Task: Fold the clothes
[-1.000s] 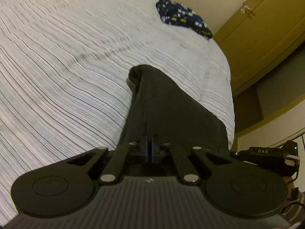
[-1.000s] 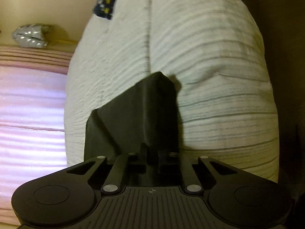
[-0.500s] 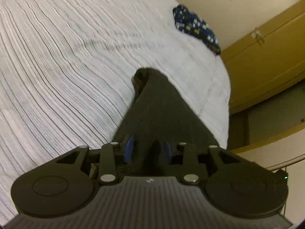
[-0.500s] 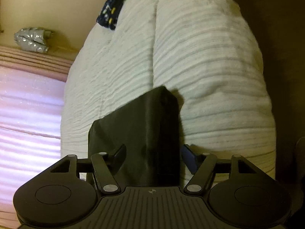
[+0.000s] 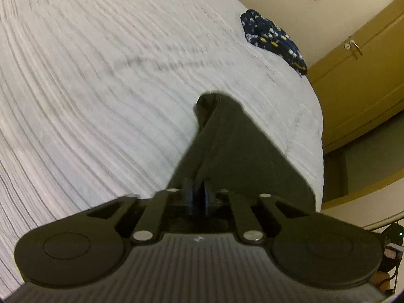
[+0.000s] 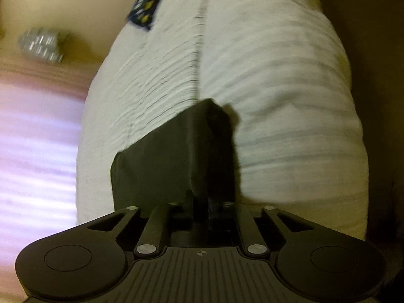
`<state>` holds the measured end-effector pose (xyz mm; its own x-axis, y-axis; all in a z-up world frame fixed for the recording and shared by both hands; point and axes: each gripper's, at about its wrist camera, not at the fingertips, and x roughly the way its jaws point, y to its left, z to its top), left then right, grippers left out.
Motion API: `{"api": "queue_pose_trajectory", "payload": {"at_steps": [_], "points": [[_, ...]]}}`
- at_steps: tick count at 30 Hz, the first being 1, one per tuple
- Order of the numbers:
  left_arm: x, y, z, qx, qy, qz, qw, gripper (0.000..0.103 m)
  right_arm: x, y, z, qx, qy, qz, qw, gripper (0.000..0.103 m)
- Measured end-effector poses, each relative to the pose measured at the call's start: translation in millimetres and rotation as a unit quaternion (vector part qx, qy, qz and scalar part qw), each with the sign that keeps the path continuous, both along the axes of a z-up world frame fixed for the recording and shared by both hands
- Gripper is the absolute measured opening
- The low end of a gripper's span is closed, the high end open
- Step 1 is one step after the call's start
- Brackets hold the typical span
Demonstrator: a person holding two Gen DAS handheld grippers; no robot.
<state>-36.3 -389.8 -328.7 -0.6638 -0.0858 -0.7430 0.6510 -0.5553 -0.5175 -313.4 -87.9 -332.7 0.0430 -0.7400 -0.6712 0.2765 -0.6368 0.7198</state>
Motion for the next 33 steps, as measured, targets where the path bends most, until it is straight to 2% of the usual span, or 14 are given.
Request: {"api": "queue_pose_trajectory", "payload": {"at_steps": [1,2,4,8,10,11,12,13,15,18,24,27,29,33], "points": [[-2,-4,7,-0.004,0.002,0.004,1.0000,0.020,-6,1,4,-0.002,0.008,-0.010,1.000,0.061],[-5,-9,12,-0.007,0.005,0.007,0.9999,0.027,-12,2,8,-0.004,0.016,-0.020,1.000,0.066],[-19,-22,14,-0.001,0.014,0.007,0.9999,0.033,-26,3,11,-0.011,0.015,-0.044,0.999,0.066],[-58,-42,-3,0.027,-0.002,-0.005,0.9996,0.038,-53,-5,-11,-0.024,-0.049,-0.080,0.995,0.066],[-73,-44,-13,0.036,-0.010,-0.014,0.9992,0.034,-57,-11,-21,-0.026,-0.073,-0.085,0.993,0.066],[-78,-42,-16,0.033,-0.007,-0.021,0.9992,0.021,-58,-13,-25,-0.029,-0.082,-0.085,0.993,0.066],[-79,-39,-15,0.018,0.000,-0.030,0.9994,0.011,-58,-16,-26,-0.030,-0.084,-0.079,0.993,0.040],[-78,-36,-14,-0.001,0.009,-0.037,0.9993,0.009,-58,-19,-27,-0.030,-0.083,-0.070,0.994,0.017],[-69,-33,-9,-0.039,0.031,-0.040,0.9980,0.007,-60,-17,-21,-0.043,-0.056,-0.049,0.996,0.015],[-49,-38,-14,-0.041,0.066,-0.029,0.9965,0.006,-57,-16,-16,-0.053,-0.023,-0.034,0.998,0.013],[-73,-45,-46,-0.050,0.020,-0.048,0.9974,0.007,-52,-27,-31,-0.025,0.003,-0.043,0.999,0.013],[-75,-43,-36,-0.060,0.005,-0.061,0.9963,0.018,-56,-30,-23,-0.021,0.000,-0.022,1.000,0.020],[-60,-41,-25,-0.044,0.006,-0.047,0.9979,0.021,-55,-22,-13,-0.016,-0.004,-0.021,1.000,0.058],[-23,-31,-11,0.010,-0.010,-0.021,0.9997,0.030,-34,0,-6,-0.031,-0.024,-0.009,0.999,0.064]]}}
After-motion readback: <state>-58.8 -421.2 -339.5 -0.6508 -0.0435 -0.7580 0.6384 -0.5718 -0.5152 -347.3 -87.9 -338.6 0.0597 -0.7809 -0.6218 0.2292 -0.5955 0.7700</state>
